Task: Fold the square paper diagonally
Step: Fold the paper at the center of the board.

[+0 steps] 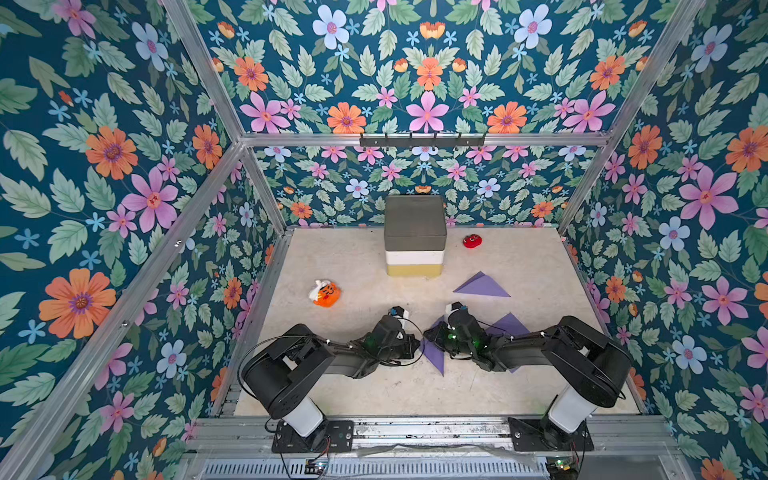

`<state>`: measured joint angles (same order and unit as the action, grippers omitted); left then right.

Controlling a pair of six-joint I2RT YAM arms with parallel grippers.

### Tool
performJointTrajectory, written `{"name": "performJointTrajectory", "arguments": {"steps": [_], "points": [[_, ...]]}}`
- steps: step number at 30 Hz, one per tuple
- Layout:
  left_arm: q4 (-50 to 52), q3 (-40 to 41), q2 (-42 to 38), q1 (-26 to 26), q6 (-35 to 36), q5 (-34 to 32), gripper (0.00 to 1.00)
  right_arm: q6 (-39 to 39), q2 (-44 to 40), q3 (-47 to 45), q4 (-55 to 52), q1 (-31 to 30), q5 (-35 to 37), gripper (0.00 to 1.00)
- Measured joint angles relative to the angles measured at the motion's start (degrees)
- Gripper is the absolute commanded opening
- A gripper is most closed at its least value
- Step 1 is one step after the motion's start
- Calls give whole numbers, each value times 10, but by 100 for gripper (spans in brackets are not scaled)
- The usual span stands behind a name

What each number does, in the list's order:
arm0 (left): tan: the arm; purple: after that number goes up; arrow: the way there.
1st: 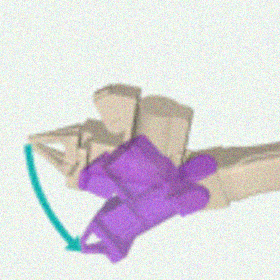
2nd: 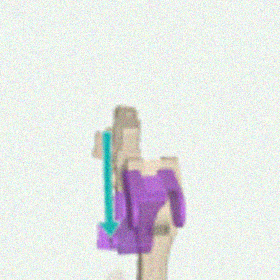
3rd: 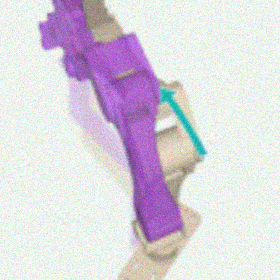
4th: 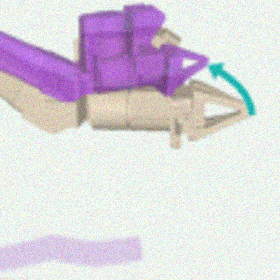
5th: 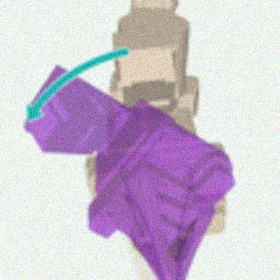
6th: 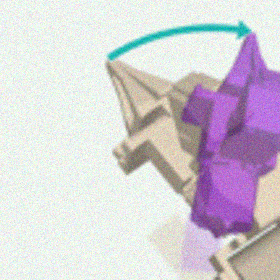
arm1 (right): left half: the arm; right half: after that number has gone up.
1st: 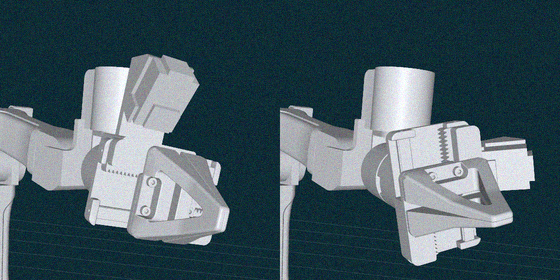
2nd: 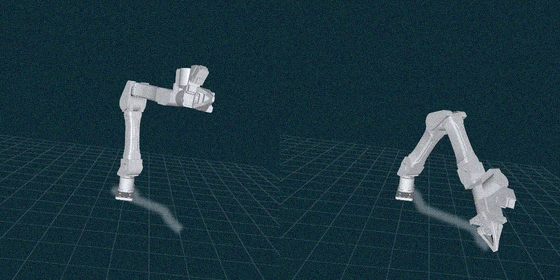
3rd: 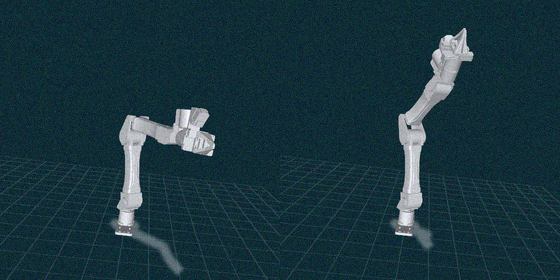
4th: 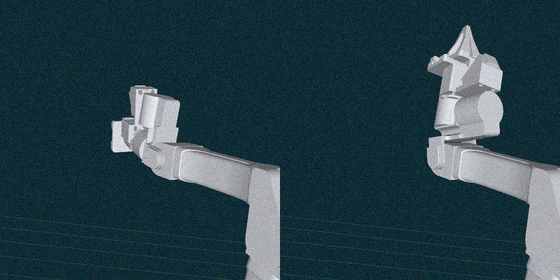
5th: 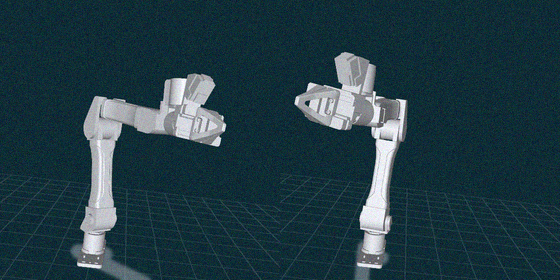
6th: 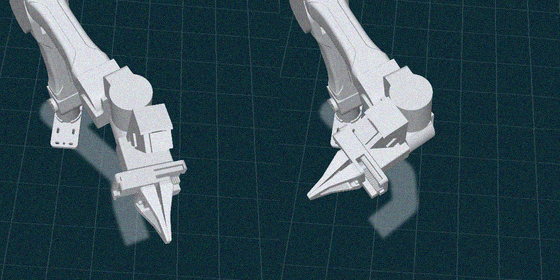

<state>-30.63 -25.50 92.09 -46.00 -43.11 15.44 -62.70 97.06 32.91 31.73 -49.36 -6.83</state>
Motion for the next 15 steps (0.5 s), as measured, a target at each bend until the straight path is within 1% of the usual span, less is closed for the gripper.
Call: {"name": "performJointTrajectory", "arguments": {"steps": [9, 15], "points": [[1, 0, 0, 0, 0, 1, 0, 24, 8, 12, -36, -6, 14, 0], [2, 0, 0, 0, 0, 1, 0, 27, 13, 16, -35, -7, 19, 0]]}}
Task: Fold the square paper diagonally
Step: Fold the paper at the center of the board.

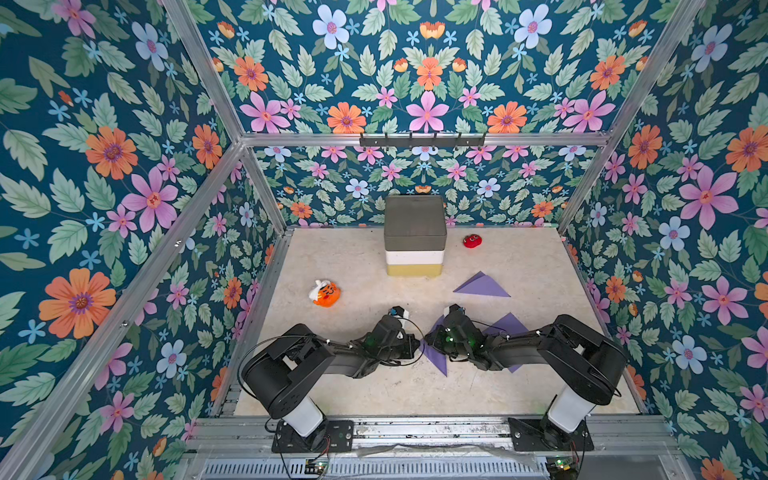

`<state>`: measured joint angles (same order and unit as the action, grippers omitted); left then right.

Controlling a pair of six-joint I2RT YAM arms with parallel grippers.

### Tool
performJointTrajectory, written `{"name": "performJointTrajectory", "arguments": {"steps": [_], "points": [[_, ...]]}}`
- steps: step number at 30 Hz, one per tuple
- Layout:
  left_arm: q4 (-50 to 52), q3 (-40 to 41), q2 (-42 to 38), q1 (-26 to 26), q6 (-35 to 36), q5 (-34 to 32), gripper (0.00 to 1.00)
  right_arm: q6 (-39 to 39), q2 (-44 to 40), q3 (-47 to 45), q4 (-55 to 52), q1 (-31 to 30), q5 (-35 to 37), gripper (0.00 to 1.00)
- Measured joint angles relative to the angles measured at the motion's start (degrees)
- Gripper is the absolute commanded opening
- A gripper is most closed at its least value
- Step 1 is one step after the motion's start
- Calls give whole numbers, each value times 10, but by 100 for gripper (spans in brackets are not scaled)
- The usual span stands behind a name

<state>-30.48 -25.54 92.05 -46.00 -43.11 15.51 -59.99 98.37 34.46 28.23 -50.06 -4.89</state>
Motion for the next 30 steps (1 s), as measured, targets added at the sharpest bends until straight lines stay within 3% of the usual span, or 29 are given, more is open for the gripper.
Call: {"name": "performJointTrajectory", "arguments": {"steps": [30], "points": [[7, -6, 2, 0, 2, 2, 0, 10, -6, 23, -30, -2, 8, 0]]}}
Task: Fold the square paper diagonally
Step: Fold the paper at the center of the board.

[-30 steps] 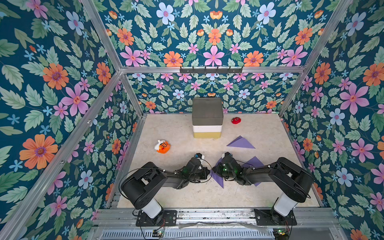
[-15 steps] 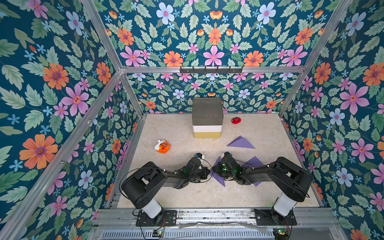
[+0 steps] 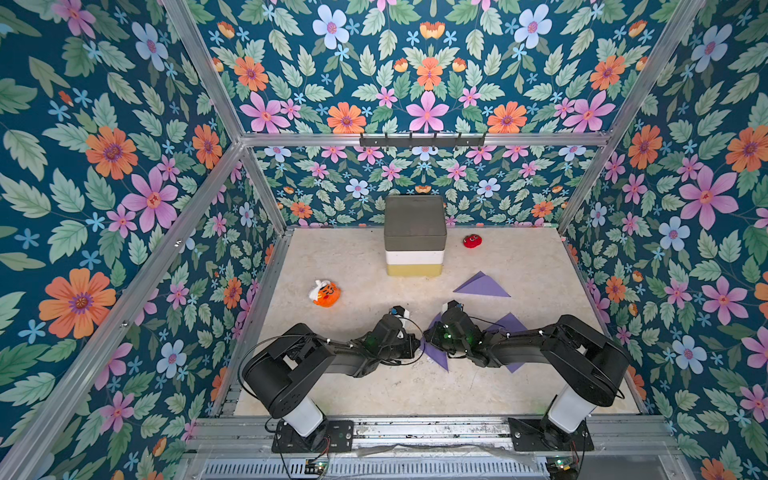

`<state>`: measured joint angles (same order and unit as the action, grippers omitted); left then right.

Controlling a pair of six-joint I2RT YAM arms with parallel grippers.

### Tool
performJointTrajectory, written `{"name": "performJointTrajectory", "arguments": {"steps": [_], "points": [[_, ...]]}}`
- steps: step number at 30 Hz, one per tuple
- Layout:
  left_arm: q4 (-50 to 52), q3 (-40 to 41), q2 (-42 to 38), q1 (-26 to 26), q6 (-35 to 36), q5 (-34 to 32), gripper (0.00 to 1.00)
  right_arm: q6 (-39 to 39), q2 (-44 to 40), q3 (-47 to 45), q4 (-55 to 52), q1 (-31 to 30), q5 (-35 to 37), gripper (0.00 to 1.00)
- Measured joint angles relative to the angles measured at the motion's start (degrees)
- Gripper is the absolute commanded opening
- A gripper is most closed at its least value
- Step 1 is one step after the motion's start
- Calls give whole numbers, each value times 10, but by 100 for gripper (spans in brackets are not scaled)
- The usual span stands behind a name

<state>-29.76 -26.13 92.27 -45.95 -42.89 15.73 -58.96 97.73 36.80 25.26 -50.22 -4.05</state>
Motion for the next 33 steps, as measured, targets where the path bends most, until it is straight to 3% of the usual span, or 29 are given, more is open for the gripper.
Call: {"name": "performJointTrajectory", "arguments": {"steps": [33], "points": [[-7, 2, 3, 0, 0, 1, 0, -1, 19, -5, 21, 0, -4, 0]]}}
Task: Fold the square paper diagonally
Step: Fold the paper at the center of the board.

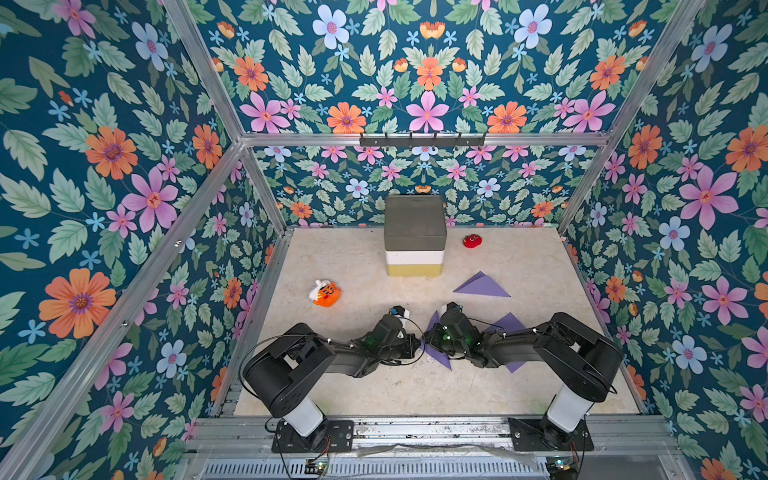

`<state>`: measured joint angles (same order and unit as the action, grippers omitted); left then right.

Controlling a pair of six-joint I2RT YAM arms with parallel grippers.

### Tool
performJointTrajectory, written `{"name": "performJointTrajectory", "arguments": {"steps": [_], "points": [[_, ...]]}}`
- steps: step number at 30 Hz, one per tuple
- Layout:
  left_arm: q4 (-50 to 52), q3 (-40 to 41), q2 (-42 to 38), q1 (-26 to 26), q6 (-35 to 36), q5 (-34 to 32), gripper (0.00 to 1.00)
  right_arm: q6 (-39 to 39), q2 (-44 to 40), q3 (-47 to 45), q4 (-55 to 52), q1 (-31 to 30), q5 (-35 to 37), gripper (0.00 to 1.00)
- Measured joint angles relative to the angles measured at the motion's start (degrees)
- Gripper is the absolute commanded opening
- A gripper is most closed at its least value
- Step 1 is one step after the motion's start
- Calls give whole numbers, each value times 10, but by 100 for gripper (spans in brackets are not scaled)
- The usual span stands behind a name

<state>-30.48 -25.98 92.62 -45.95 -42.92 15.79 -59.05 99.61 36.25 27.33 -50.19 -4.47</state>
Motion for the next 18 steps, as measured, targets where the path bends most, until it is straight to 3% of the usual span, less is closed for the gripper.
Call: {"name": "performJointTrajectory", "arguments": {"steps": [6, 18], "points": [[1, 0, -1, 0, 0, 0, 0, 0, 1, -6, 12, -1, 0, 0], [7, 0, -4, 0, 0, -3, 0, 0, 3, -18, 39, -4, 0, 16]]}}
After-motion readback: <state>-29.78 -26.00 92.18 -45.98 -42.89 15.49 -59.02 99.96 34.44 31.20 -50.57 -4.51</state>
